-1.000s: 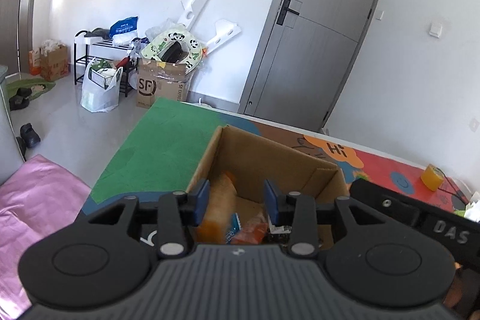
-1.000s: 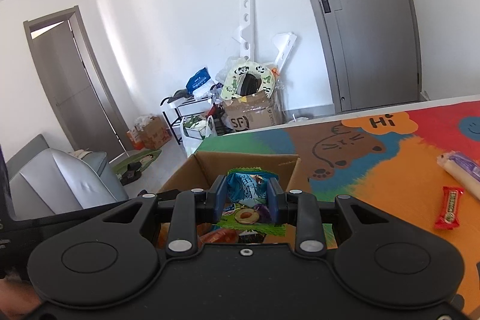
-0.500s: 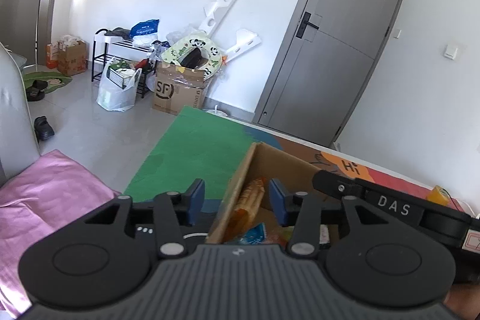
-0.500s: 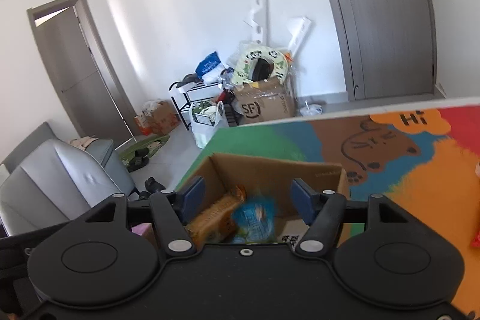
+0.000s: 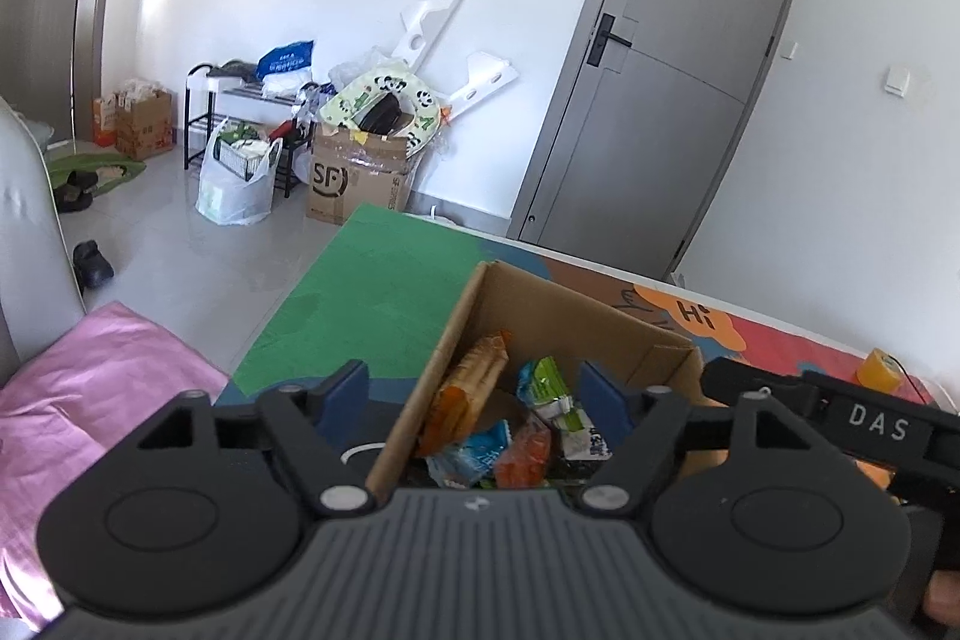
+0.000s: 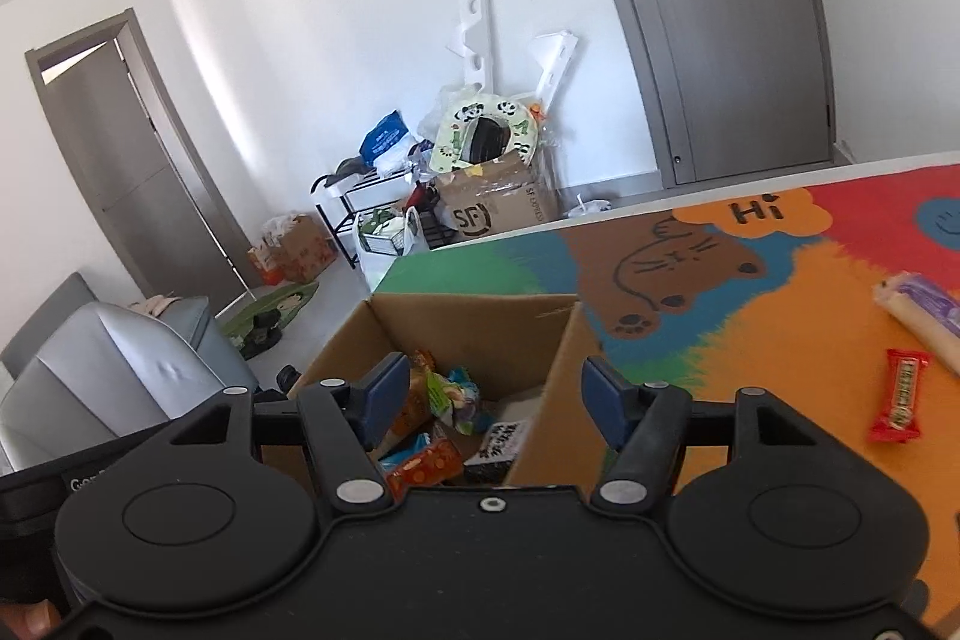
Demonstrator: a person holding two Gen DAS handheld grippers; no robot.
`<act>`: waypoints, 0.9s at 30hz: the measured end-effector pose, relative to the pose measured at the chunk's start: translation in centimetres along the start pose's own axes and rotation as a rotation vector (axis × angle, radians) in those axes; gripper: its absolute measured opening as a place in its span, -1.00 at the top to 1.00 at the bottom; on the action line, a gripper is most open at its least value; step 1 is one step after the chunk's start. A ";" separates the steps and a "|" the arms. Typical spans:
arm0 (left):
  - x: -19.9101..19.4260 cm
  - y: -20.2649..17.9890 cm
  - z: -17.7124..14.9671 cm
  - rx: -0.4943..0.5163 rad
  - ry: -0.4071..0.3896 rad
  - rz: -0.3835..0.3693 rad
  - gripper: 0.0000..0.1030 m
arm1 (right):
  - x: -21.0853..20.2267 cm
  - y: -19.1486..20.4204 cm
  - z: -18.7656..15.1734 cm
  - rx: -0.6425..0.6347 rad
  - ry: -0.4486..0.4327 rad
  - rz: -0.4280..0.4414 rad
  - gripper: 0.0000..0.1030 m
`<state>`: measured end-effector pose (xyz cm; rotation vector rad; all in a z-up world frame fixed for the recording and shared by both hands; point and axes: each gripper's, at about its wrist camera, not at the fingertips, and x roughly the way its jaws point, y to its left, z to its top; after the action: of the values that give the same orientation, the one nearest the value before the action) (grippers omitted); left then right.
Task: Organize snacks
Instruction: 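Carry the tan bread packet and blue bag over the box and open both grippers, then withdraw both grippers from the box toward the red snack and purple bread stick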
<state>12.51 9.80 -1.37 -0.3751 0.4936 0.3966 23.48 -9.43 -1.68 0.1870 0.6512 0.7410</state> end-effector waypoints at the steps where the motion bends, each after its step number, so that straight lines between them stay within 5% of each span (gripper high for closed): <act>1: -0.1 -0.2 -0.1 0.007 -0.002 -0.002 -0.52 | -0.3 -0.2 0.0 -0.002 -0.002 -0.008 -0.24; 27: -0.3 -10.1 -4.2 0.139 0.056 -0.093 -0.70 | -8.7 -10.4 -2.3 0.102 -0.064 -0.110 -0.72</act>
<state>15.19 -0.82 -2.15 -0.2739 0.5533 0.2609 23.16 -23.05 -3.22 0.2656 0.6340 0.5942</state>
